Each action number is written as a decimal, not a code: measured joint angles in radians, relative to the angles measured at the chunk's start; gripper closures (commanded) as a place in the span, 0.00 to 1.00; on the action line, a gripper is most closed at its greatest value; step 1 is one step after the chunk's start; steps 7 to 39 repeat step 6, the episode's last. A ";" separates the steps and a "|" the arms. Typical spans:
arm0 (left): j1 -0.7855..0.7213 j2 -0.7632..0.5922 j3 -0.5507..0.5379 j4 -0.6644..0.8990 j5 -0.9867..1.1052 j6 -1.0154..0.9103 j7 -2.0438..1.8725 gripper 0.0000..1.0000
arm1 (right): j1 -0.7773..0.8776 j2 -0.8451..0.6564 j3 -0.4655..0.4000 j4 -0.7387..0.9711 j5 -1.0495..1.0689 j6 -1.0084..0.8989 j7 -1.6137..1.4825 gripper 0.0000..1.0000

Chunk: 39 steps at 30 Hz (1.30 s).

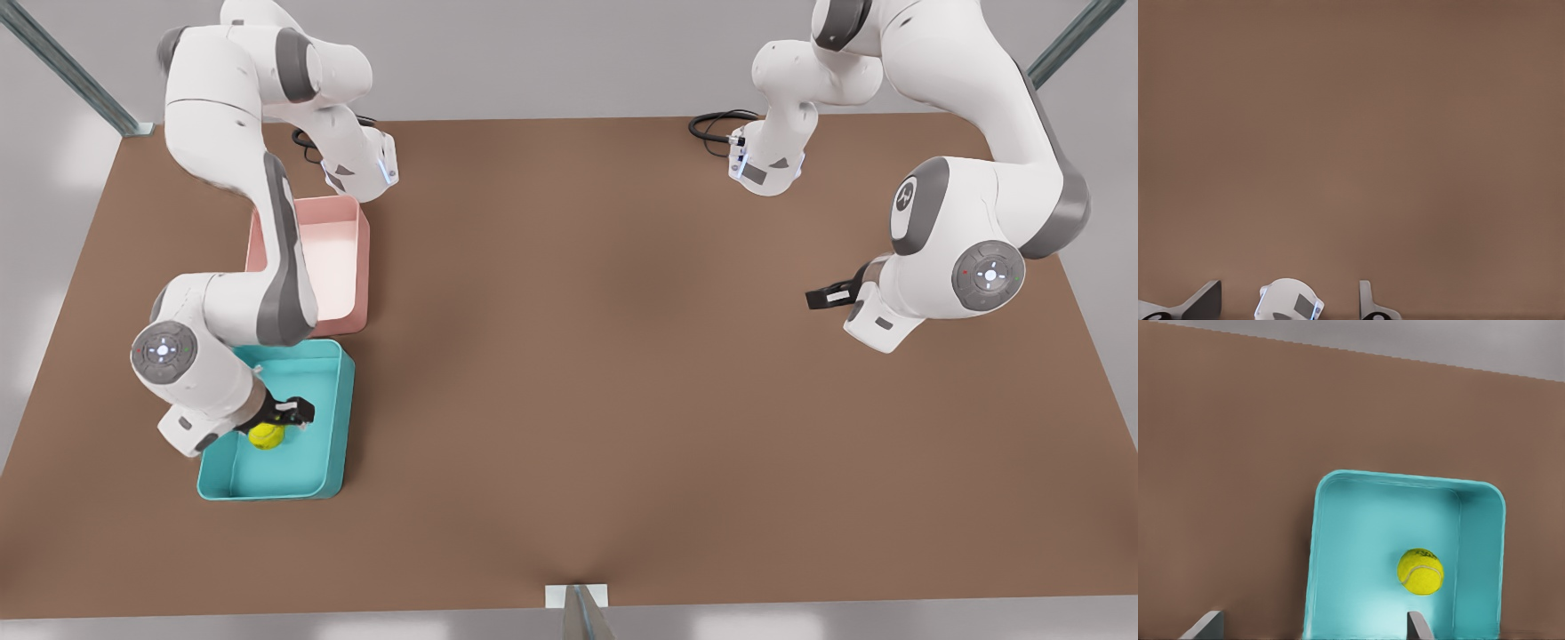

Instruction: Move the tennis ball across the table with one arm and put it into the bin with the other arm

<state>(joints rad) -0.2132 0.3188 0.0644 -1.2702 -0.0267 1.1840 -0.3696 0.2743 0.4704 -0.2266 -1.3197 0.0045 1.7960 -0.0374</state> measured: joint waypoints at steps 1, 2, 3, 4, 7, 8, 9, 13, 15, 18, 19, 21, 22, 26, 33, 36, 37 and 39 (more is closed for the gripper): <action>0.000 0.000 0.000 0.000 0.000 0.000 0.000 0.00 | -0.011 -0.041 0.010 0.027 -0.007 -0.091 0.004 0.00; 0.000 0.000 0.000 0.000 0.000 0.000 0.000 0.00 | -0.042 -0.096 0.042 0.035 -0.014 -0.168 0.007 0.00; 0.000 0.000 0.000 0.000 0.000 0.000 0.000 0.00 | -0.079 -0.160 0.088 0.035 -0.019 -0.232 0.011 0.00; 0.000 0.000 0.000 0.000 -0.001 0.000 0.000 0.00 | -0.108 -0.216 0.133 0.025 -0.026 -0.286 0.015 0.00; 0.000 0.001 0.000 0.000 -0.001 0.001 -0.001 0.00 | -0.141 -0.282 0.172 -0.016 -0.032 -0.367 0.022 0.00; 0.000 0.001 0.000 0.000 -0.001 0.001 -0.001 0.00 | -0.141 -0.282 0.172 -0.016 -0.032 -0.367 0.022 0.00; 0.000 0.001 0.000 0.000 -0.001 0.001 -0.001 0.00 | -0.141 -0.282 0.172 -0.016 -0.032 -0.367 0.022 0.00; 0.000 0.001 0.000 0.000 -0.001 0.001 -0.001 0.00 | -0.141 -0.282 0.172 -0.016 -0.032 -0.367 0.022 0.00; 0.000 0.001 0.000 0.000 -0.001 0.001 -0.001 0.00 | -0.141 -0.282 0.172 -0.016 -0.032 -0.367 0.022 0.00; 0.000 0.001 0.000 0.000 -0.001 0.001 -0.001 0.00 | -0.141 -0.282 0.172 -0.016 -0.032 -0.367 0.022 0.00; 0.000 0.001 0.000 0.000 -0.001 0.001 -0.001 0.00 | -0.141 -0.282 0.172 -0.016 -0.032 -0.367 0.022 0.00; 0.000 0.001 0.000 0.000 -0.001 0.001 -0.001 0.00 | -0.141 -0.282 0.172 -0.016 -0.032 -0.367 0.022 0.00; 0.000 0.001 0.000 0.000 -0.001 0.001 -0.001 0.00 | -0.141 -0.282 0.172 -0.016 -0.032 -0.367 0.022 0.00; 0.000 0.001 0.000 0.000 -0.001 0.001 -0.001 0.00 | -0.141 -0.282 0.172 -0.016 -0.032 -0.367 0.022 0.00; 0.000 0.001 0.000 0.000 -0.001 0.001 -0.001 0.00 | -0.141 -0.282 0.172 -0.016 -0.032 -0.367 0.022 0.00; 0.000 0.001 0.000 0.000 -0.001 0.001 -0.001 0.00 | -0.141 -0.282 0.172 -0.016 -0.032 -0.367 0.022 0.00; 0.000 0.001 0.000 0.000 -0.001 0.001 -0.001 0.00 | -0.141 -0.282 0.172 -0.016 -0.032 -0.367 0.022 0.00; 0.000 0.001 0.000 0.000 -0.001 0.001 -0.001 0.00 | -0.141 -0.282 0.172 -0.016 -0.032 -0.367 0.022 0.00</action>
